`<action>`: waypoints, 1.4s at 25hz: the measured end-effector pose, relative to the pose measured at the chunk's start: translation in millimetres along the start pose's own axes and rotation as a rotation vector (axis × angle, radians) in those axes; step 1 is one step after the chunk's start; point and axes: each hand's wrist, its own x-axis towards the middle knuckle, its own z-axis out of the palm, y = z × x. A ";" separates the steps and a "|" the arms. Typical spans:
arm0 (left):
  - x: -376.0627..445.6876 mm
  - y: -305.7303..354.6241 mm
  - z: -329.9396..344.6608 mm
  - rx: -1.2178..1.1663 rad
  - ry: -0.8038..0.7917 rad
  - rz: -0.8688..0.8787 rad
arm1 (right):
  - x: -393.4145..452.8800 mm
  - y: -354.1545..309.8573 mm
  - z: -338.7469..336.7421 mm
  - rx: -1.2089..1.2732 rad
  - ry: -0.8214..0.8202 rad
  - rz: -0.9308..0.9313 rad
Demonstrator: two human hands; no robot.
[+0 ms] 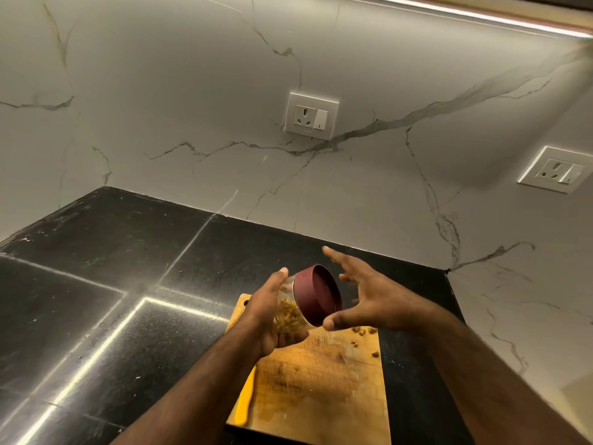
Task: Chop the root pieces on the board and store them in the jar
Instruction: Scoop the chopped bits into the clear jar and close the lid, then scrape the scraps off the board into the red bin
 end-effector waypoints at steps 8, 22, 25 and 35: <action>-8.0 -2.5 -0.1 0.038 0.043 0.034 | 23.6 8.8 24.4 0.035 0.139 0.009; -11.7 -31.4 -59.0 1.040 0.376 0.453 | 155.4 68.2 24.2 -0.414 0.333 0.236; -14.5 -37.1 -69.7 1.103 0.427 0.447 | 168.9 72.6 31.7 -0.387 0.311 0.227; -7.7 -39.9 -96.0 1.197 0.512 0.364 | 77.7 14.9 147.5 -0.181 0.109 0.293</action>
